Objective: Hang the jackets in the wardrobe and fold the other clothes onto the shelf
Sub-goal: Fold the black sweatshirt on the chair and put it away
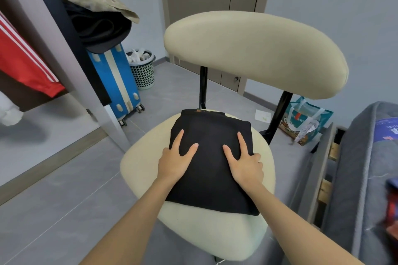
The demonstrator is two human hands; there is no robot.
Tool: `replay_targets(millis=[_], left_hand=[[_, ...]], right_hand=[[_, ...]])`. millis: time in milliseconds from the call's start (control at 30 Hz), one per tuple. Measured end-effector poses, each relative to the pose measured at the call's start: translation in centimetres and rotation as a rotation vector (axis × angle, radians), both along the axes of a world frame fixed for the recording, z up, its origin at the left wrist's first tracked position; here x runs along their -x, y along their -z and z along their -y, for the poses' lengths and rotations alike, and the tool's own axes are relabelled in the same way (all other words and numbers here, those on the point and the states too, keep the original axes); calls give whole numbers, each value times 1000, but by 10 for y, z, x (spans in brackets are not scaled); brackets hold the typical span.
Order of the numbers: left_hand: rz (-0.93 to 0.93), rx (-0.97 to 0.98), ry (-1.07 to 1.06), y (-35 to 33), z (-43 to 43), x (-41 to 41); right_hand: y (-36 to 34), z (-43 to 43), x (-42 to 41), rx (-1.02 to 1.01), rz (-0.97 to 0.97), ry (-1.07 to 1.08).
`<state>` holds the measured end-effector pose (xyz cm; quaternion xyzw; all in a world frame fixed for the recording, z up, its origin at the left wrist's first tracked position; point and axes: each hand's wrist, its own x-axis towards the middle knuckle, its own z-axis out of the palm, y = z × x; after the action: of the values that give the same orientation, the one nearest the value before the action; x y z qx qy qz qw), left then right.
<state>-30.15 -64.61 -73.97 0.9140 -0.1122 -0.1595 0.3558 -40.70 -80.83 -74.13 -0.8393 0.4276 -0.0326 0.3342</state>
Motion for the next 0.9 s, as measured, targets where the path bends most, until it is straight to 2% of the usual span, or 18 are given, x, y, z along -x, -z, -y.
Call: replay_targets(millis=[233,467,700,900], left_hand=[[55,181,-36,16,5,-19],[3,321,-58,3,-5,-20],[-18,284,-198,-90,-66,4],[-93,348,-345,-207,-153,37]], right_hand=[[11,8,-5,75,52,-27],[-15,4,-3,20,132,-73],[-113,-41,4,23,214,-202],[-230,-103,4,-63,158,-393]])
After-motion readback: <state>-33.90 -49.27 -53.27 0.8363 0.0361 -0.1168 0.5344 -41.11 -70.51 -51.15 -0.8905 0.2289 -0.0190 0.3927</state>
